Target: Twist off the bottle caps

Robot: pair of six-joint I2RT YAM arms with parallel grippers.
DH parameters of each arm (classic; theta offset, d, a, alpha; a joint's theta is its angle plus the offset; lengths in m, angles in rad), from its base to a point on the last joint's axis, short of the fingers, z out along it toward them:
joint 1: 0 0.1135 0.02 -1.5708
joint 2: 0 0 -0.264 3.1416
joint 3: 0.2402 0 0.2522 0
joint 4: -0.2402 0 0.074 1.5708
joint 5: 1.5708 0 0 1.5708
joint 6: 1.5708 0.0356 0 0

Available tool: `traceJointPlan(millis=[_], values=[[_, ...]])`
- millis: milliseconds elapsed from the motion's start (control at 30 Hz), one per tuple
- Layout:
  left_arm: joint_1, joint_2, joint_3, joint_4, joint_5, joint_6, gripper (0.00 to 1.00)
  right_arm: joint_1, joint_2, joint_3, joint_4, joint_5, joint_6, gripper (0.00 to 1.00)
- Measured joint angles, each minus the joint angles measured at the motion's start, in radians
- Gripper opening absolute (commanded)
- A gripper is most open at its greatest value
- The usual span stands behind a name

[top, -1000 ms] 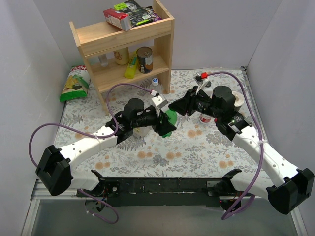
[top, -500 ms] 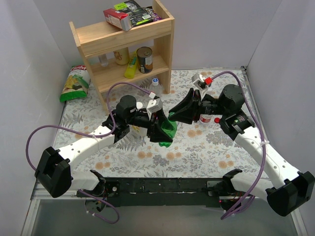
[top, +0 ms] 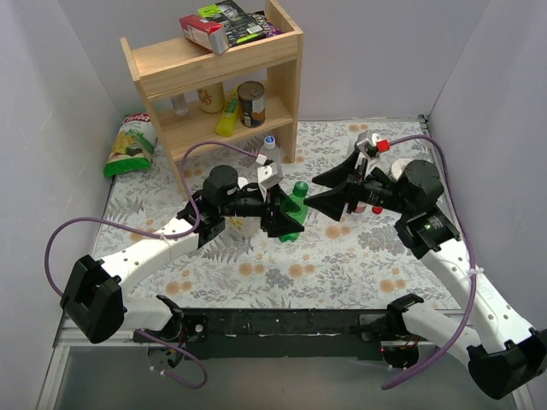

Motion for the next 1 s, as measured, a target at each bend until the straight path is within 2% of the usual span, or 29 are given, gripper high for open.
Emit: traceJointPlan(millis=[167, 433, 633, 1000], values=[[0.000, 0.000, 0.000, -0.020, -0.138, -0.010, 0.37, 0.007, -0.053, 0.000, -0.026, 0.166, 0.037, 0.68], [0.001, 0.021, 0.013, -0.083, -0.329, -0.021, 0.38, 0.144, 0.047, 0.050, -0.150, 0.437, 0.093, 0.65], [0.000, 0.021, 0.013, -0.097, -0.366, -0.022, 0.38, 0.198, 0.089, 0.074, -0.196, 0.551, 0.106, 0.63], [-0.016, 0.021, 0.017, -0.108, -0.380, -0.019, 0.38, 0.222, 0.109, 0.093, -0.197, 0.641, 0.105, 0.55]])
